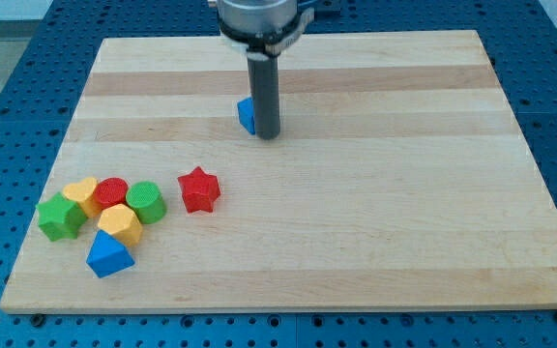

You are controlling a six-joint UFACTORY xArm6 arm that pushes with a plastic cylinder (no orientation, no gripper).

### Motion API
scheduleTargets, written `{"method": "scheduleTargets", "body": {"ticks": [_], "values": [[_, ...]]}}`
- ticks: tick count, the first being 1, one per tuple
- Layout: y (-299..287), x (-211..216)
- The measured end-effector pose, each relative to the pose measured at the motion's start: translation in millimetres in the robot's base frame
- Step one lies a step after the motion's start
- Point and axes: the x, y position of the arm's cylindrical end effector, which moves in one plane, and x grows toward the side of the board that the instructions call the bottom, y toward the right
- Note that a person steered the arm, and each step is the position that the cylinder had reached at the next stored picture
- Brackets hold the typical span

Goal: Move the yellow hexagon into blue cube

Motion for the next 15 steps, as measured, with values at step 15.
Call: {"method": "scheduleTargets", "body": {"ticks": [15], "values": [[-245.6,65.9]]}}
